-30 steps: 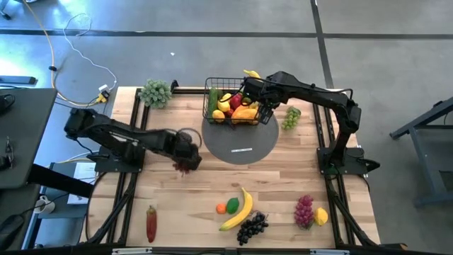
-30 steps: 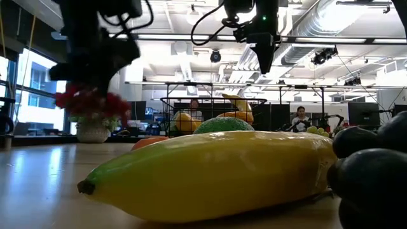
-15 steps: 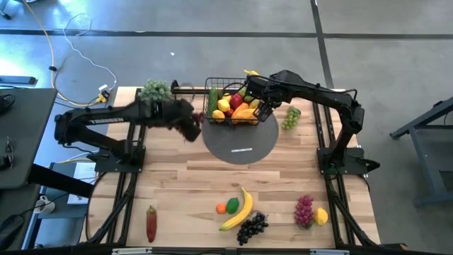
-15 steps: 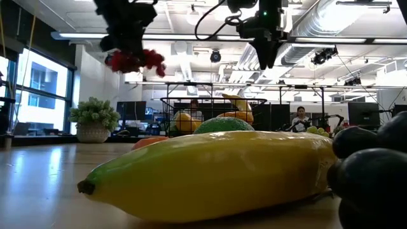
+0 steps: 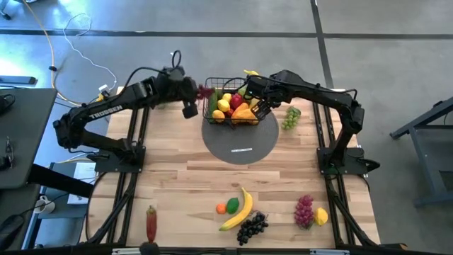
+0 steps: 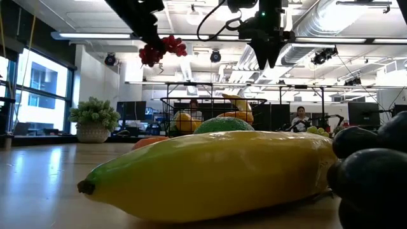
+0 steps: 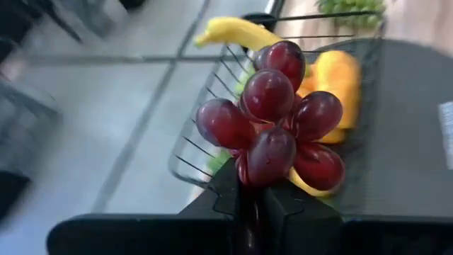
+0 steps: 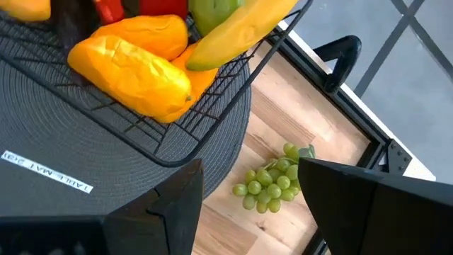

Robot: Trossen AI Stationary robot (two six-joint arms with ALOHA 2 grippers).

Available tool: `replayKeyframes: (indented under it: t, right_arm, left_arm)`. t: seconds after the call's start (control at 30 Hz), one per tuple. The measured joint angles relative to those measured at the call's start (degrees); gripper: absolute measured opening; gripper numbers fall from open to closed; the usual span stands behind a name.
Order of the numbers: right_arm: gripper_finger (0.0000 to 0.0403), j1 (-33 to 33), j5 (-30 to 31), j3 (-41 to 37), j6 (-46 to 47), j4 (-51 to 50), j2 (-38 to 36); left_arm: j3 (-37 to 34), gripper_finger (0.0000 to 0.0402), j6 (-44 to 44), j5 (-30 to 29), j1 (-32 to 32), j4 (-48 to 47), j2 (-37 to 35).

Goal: Build produce basket
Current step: Put the grapes into the wire basket

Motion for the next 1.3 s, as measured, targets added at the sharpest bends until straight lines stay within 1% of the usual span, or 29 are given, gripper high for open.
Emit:
replayKeyframes:
  t: [0.17, 0.27, 0.33, 0.43, 0.6, 0.7, 0.87, 1.07, 1.2, 1.3]
  right_arm:
    - [0.0213, 0.0, 1.6, 0.0, 2.6, 0.0, 0.0]
    - [0.0213, 0.0, 1.6, 0.0, 3.7, 0.0, 0.0]
    - [0.0213, 0.0, 1.7, 0.0, 4.1, 0.0, 0.0]
    - [0.0213, 0.0, 1.8, 0.0, 4.1, 0.1, 0.0]
    - [0.0213, 0.0, 2.1, 0.0, 3.8, 1.7, 0.0]
    - [0.0213, 0.0, 2.1, 0.0, 2.3, 3.1, 0.0]
    - [0.0213, -0.3, 2.1, 0.0, 1.0, 4.0, 0.0]
    - [0.0213, -1.1, 2.1, 0.0, 1.0, 4.0, 0.0]
    - [0.0213, -1.2, 1.8, 0.0, -0.3, 4.0, 0.0]
    - [0.0213, -1.2, 1.3, 0.0, -0.3, 3.9, 0.0]
  left_arm:
    - [0.0, 0.0014, 15.1, 0.0, 2.6, 6.3, 1.9]
    - [0.0, 0.0015, 21.0, 0.2, 3.0, 9.3, 4.0]
    - [0.0, 0.0015, 23.1, -0.1, 2.9, 11.1, 5.4]
    - [0.0, 0.0015, 22.7, -0.2, 2.9, 13.8, 7.5]
    - [0.0, 0.0016, 14.7, 0.2, 2.9, 18.3, 11.4]
    - [0.0, 0.0016, 13.2, 0.3, 2.9, 18.6, 13.8]
    - [0.0, 0.0016, 17.1, 1.6, 2.9, 20.1, 17.8]
    - [0.0, 0.0017, 25.2, 0.5, 2.9, 24.9, 22.5]
    - [0.0, 0.0019, 27.6, -2.0, 2.8, 27.3, 24.5]
    - [0.0, 0.0033, 28.2, -2.4, 2.8, 28.4, 25.5]
